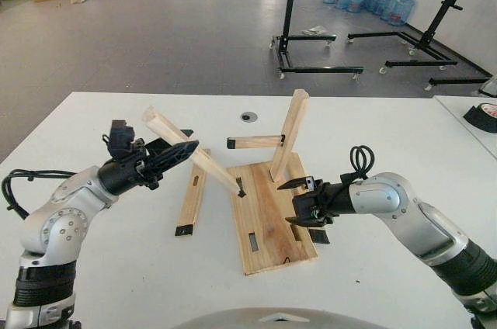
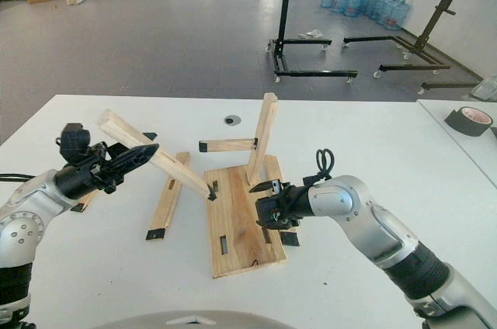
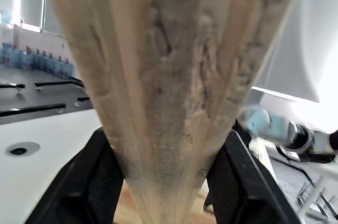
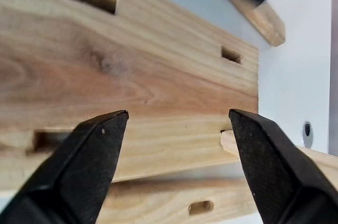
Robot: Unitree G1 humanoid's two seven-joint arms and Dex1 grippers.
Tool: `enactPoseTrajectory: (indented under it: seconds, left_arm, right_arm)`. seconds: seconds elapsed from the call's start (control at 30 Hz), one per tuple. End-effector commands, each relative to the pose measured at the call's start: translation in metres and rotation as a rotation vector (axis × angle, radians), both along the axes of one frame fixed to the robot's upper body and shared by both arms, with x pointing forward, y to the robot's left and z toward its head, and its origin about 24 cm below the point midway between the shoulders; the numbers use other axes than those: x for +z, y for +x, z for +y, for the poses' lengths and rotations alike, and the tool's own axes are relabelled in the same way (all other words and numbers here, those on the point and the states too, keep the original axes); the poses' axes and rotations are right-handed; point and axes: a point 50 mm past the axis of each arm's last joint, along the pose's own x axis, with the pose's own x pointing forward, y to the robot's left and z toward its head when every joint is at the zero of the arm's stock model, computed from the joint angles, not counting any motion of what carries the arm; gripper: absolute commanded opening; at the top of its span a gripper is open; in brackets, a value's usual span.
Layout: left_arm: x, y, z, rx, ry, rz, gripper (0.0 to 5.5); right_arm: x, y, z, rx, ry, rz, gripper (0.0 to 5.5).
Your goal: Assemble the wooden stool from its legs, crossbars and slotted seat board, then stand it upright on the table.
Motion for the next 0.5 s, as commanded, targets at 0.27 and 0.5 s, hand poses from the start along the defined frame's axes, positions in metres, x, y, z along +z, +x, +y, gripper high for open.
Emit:
enactPoseTrajectory:
  seconds: [0.27, 0.5]
  left_arm:
    - [-0.002, 0.047, -0.008, -0.112, 0.135, -0.093, 2.03]
    - [-0.011, 0.064, -0.018, -0.176, 0.192, -0.072, 2.03]
  right_arm:
    - [-0.043, -0.024, 0.006, -0.008, -0.03, 0.241, 3.52]
    - [-0.055, -0.024, 0.004, -0.018, -0.054, 0.253, 3.52]
